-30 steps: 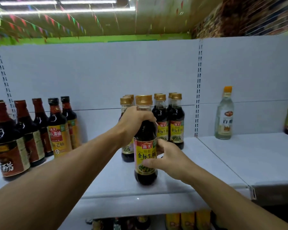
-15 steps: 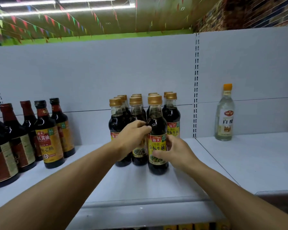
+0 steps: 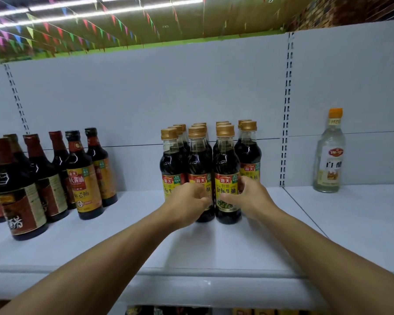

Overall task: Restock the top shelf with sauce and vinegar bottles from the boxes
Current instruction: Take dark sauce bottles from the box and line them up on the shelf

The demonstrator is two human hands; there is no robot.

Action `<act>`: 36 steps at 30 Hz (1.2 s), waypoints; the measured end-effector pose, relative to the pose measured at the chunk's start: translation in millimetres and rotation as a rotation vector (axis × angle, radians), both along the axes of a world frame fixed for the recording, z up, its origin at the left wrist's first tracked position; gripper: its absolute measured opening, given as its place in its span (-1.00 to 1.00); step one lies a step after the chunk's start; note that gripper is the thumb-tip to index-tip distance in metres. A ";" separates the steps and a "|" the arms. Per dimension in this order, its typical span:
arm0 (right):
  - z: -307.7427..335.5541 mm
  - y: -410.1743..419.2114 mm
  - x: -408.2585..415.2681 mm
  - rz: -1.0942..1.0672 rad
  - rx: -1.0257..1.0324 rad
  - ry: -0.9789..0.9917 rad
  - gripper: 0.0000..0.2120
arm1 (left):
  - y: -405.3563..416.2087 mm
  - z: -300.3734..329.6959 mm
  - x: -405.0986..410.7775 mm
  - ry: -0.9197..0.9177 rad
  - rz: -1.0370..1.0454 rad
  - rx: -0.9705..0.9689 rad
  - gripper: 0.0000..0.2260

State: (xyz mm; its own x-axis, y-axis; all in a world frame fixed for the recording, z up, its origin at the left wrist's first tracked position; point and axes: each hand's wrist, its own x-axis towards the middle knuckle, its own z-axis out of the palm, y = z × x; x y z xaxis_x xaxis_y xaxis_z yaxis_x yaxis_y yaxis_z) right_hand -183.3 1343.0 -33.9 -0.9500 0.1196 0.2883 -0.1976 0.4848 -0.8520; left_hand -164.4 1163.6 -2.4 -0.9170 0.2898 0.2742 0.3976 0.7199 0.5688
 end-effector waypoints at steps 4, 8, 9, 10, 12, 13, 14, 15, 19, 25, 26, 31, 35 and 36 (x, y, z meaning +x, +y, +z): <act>-0.4 -0.1 -1.7 0.006 -0.007 0.008 -0.62 | 0.4 -5.5 -4.2 0.005 -0.012 -0.031 -0.85; 0.2 -0.1 -3.2 0.008 0.018 0.012 -0.63 | 0.5 -9.9 -8.2 0.023 -0.011 -0.064 -0.79; 0.3 0.2 -3.6 0.009 0.030 0.010 -0.64 | 0.9 -10.5 -9.1 0.027 -0.011 -0.074 -0.78; 0.3 0.5 -4.0 0.011 0.042 0.010 -0.64 | 0.9 -11.2 -10.2 0.028 -0.009 -0.081 -0.76; -0.3 1.0 -5.2 0.019 0.056 0.006 -0.62 | 1.4 -12.1 -11.3 0.029 -0.005 -0.087 -0.74; -0.5 1.1 -5.8 0.021 0.058 0.005 -0.60 | 1.6 -11.8 -11.3 0.030 -0.004 -0.090 -0.73; -1.4 1.2 -6.7 0.023 0.059 0.004 -0.59 | 1.9 -12.0 -11.3 0.028 -0.004 -0.090 -0.73; -2.1 1.3 -6.9 0.024 0.061 0.004 -0.58 | 2.1 -12.1 -11.1 0.023 -0.003 -0.090 -0.74; -3.0 0.5 -7.9 0.022 0.067 0.000 -0.53 | 0.7 -11.9 -7.0 0.004 0.000 -0.113 -0.81; -5.4 0.2 -6.0 0.003 0.082 -0.051 -0.49 | -5.3 -9.9 2.3 -0.022 -0.025 -0.106 -0.73; -7.0 0.3 -5.8 -0.006 0.090 -0.054 -0.51 | -6.8 -9.6 3.9 -0.024 -0.028 -0.097 -0.72; -5.1 -5.8 11.2 -0.098 0.170 -0.063 -0.61 | -14.6 -9.4 14.9 -0.041 -0.041 -0.076 -0.88; 1.5 -16.4 30.4 -0.178 0.247 -0.052 -0.62 | -20.8 -9.1 28.9 -0.043 -0.068 -0.033 -0.81; 3.0 -19.0 35.0 -0.197 0.266 -0.047 -0.63 | -22.6 -9.2 32.3 -0.040 -0.079 -0.026 -0.83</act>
State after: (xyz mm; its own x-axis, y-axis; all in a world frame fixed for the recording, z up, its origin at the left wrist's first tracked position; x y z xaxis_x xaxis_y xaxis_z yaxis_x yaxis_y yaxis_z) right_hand -148.3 1324.0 -30.9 -0.9292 0.2286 0.2904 -0.0414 0.7163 -0.6965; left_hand -132.1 1141.0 -11.6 -0.9008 0.3685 0.2298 0.4316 0.7016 0.5670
